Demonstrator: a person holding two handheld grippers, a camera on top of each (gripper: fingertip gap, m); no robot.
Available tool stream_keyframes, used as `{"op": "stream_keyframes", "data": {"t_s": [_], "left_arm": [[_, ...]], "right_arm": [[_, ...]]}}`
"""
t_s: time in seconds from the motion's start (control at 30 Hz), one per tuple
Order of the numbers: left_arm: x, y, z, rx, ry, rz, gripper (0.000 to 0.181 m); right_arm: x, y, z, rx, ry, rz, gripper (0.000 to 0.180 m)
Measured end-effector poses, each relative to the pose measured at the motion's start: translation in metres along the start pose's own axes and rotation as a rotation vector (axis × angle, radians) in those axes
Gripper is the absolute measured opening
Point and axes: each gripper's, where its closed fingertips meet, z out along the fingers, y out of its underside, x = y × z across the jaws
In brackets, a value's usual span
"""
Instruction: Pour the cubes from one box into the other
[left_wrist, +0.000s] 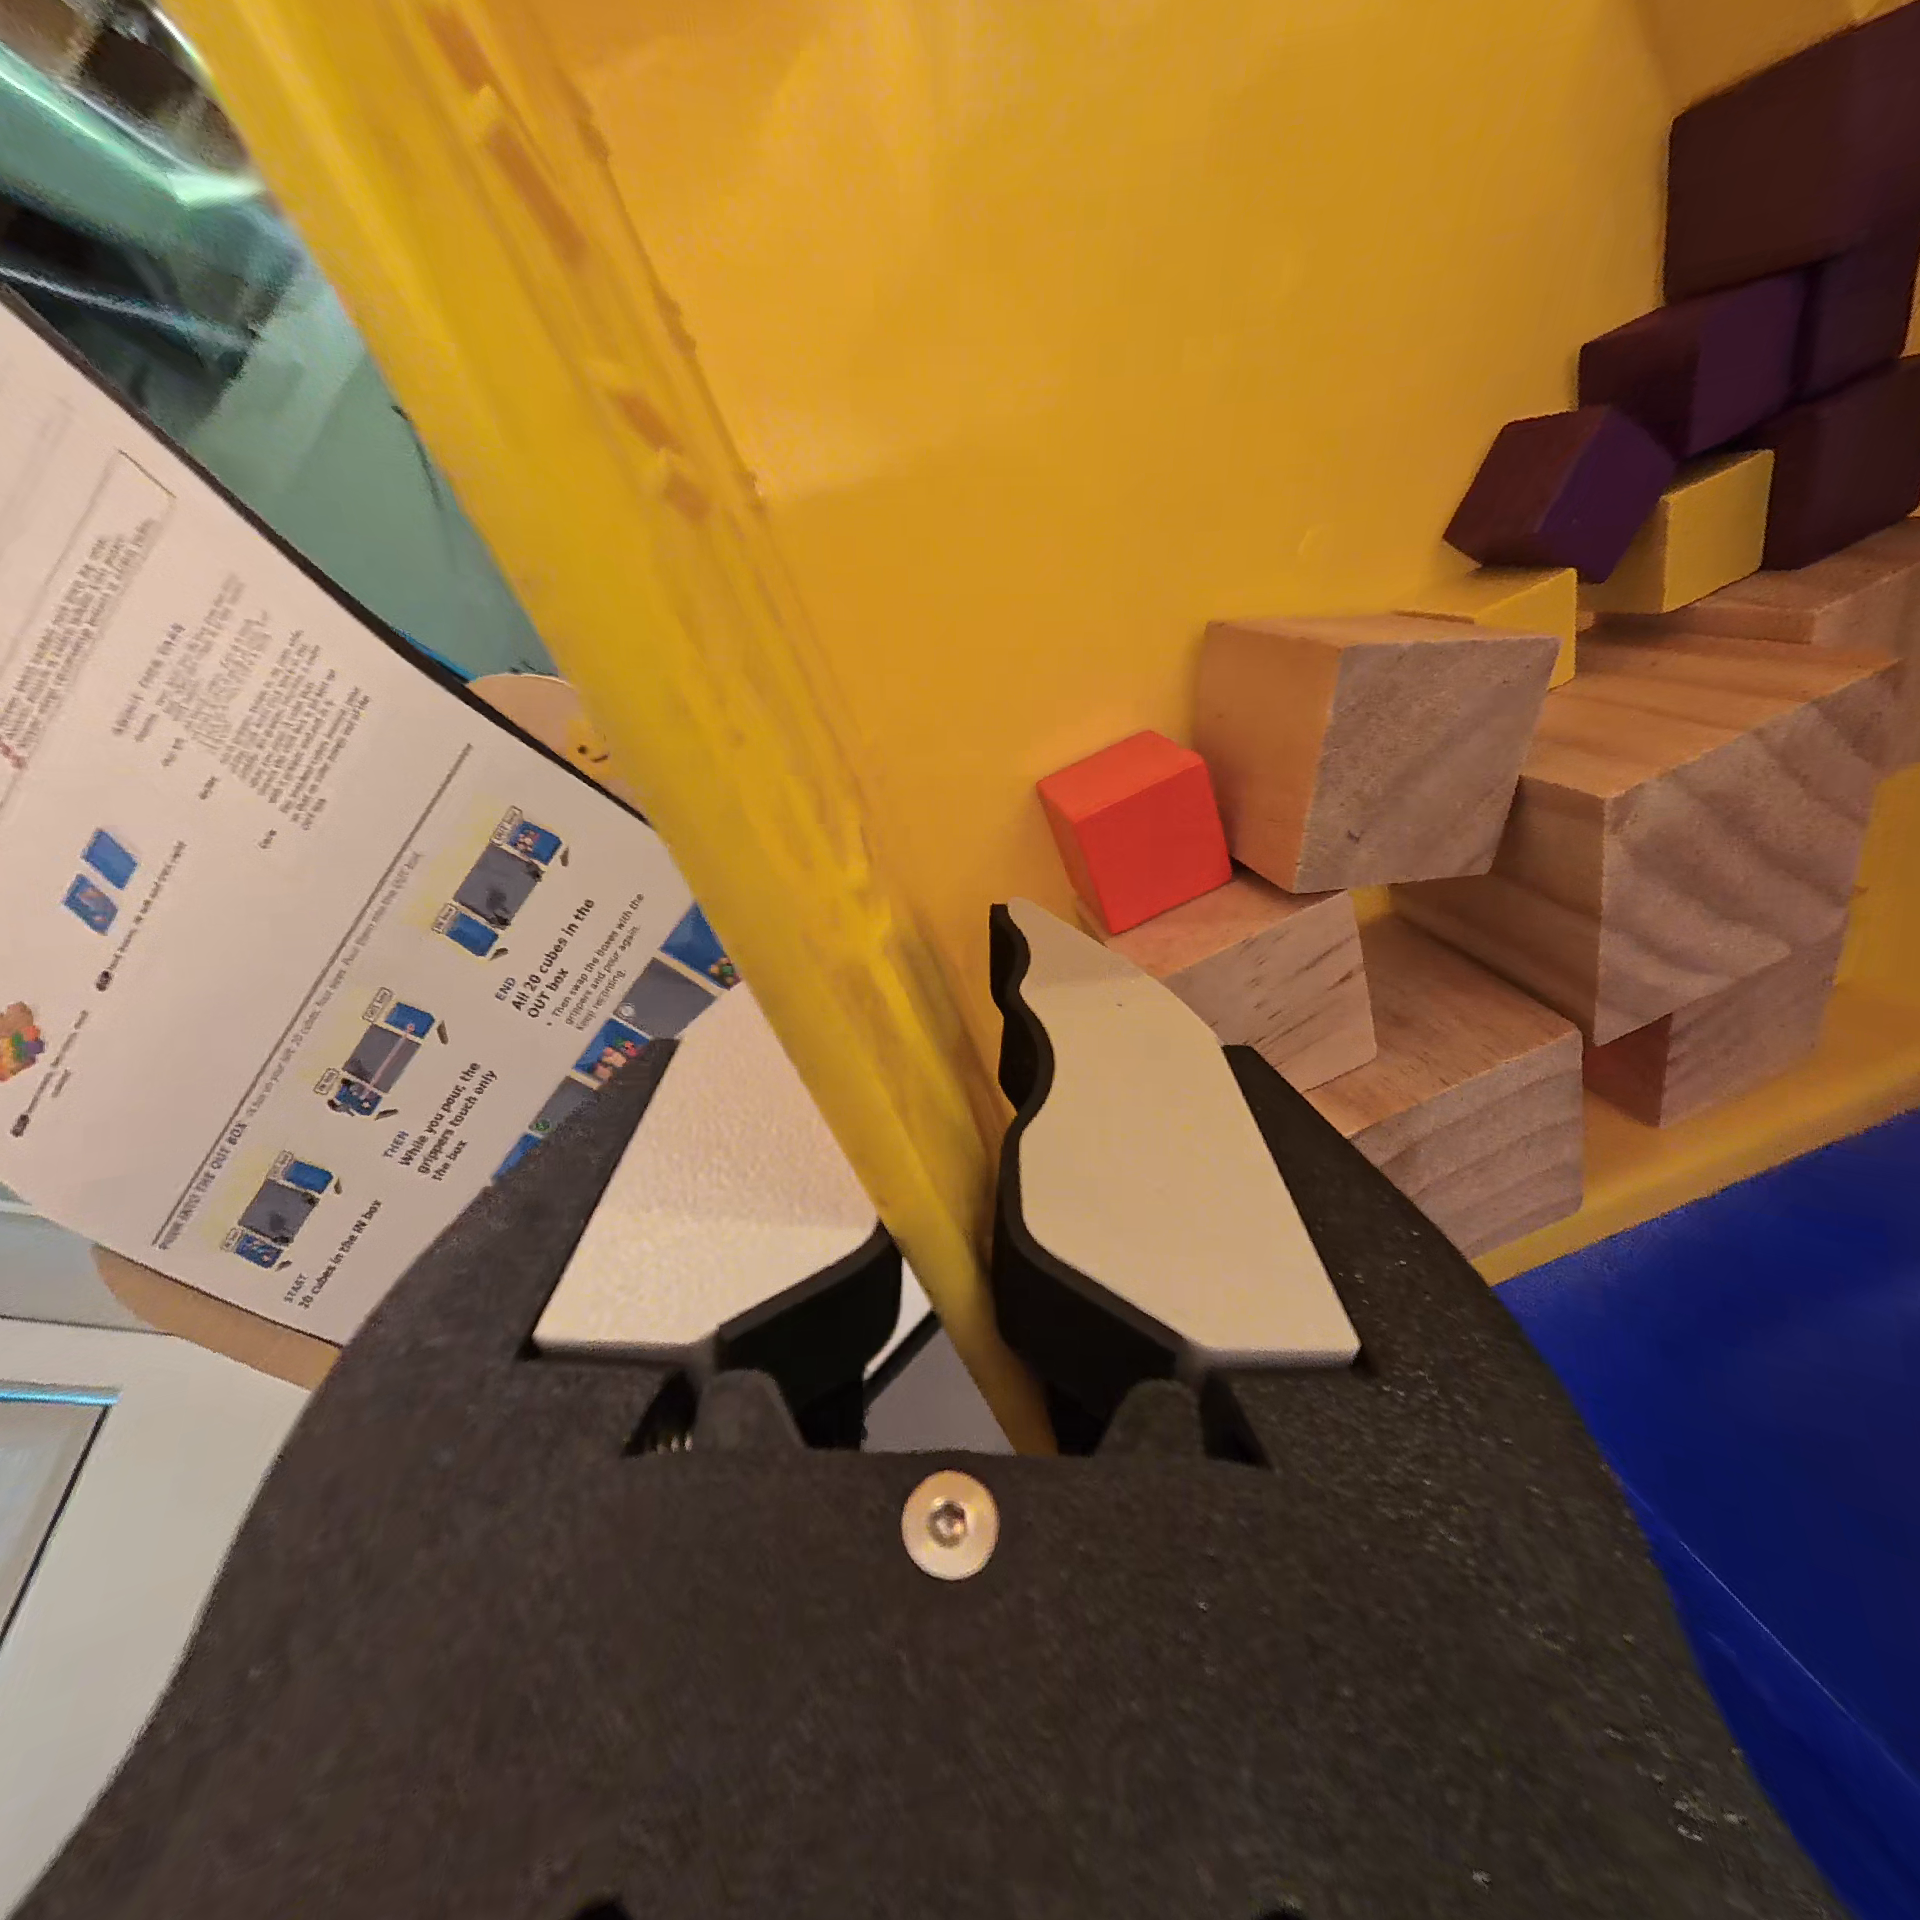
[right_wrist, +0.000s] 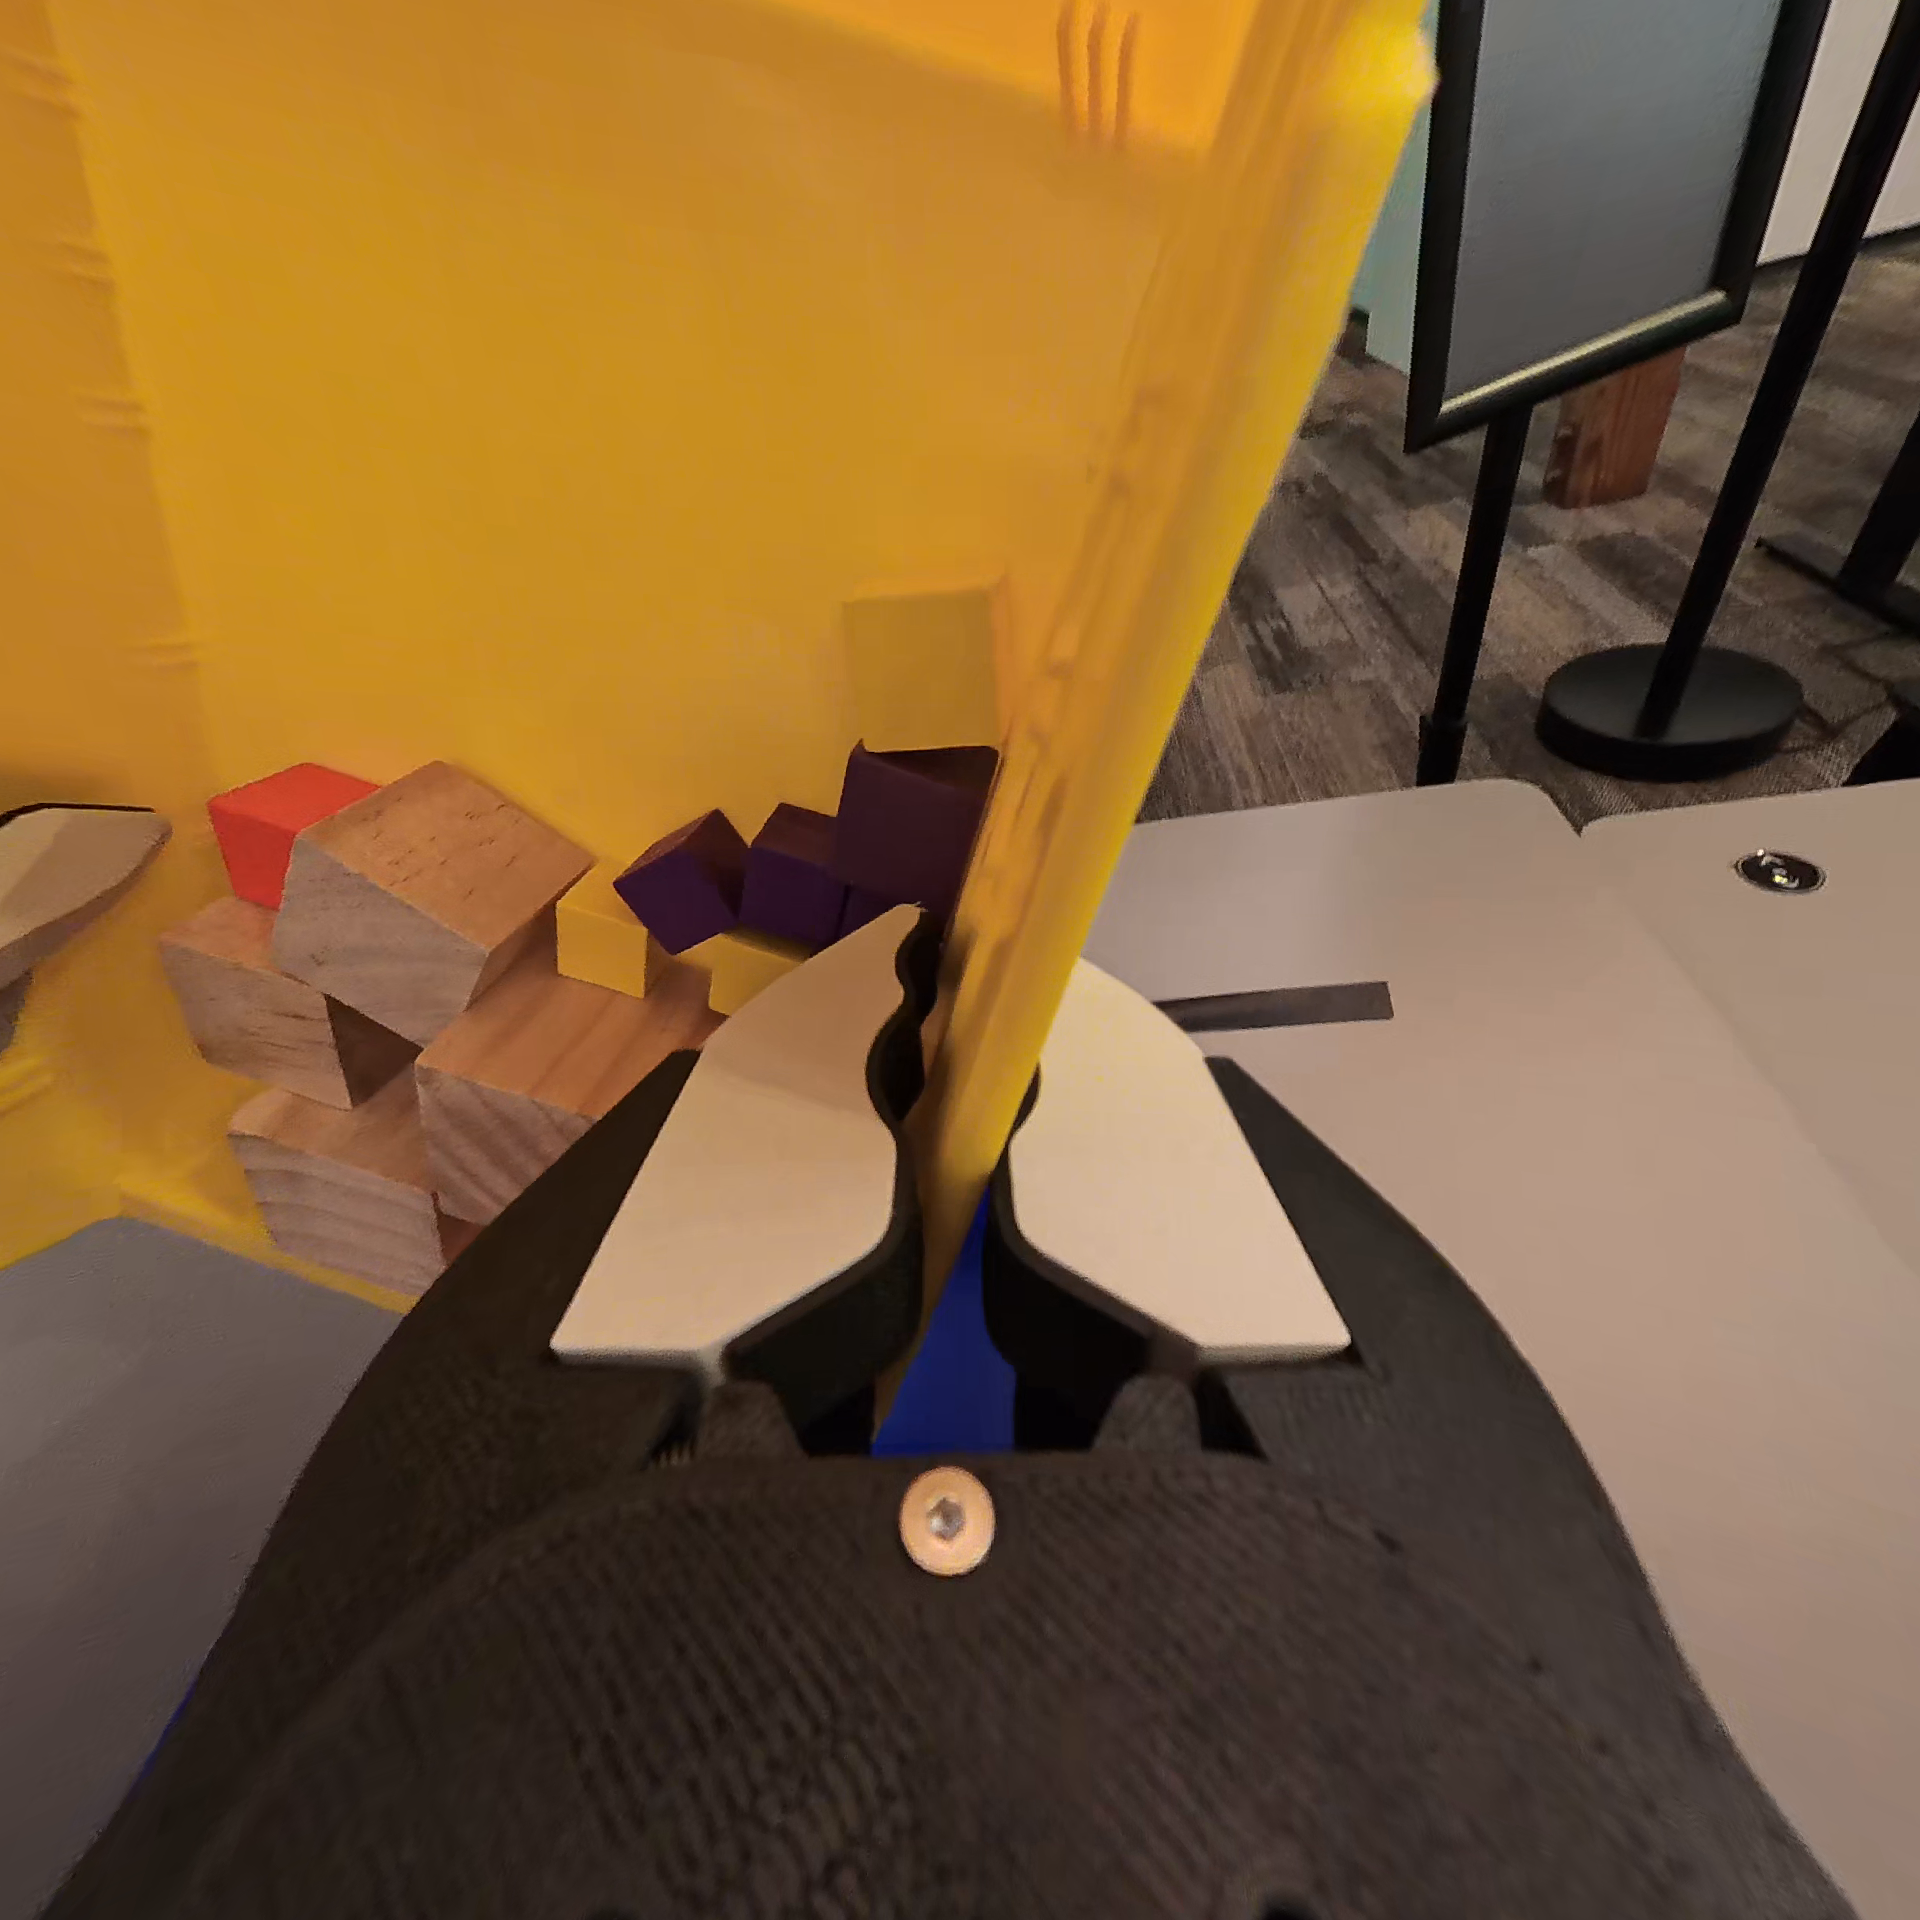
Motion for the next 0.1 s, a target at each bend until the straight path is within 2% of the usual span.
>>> {"op": "stream_keyframes", "data": {"t_s": [0.1], "left_arm": [[-0.0044,-0.0044,-0.0044,0.063,-0.031,-0.011,0.013]], "right_arm": [[-0.003,-0.0101,-0.0049,0.062,0.006,-0.033,0.004]]}}
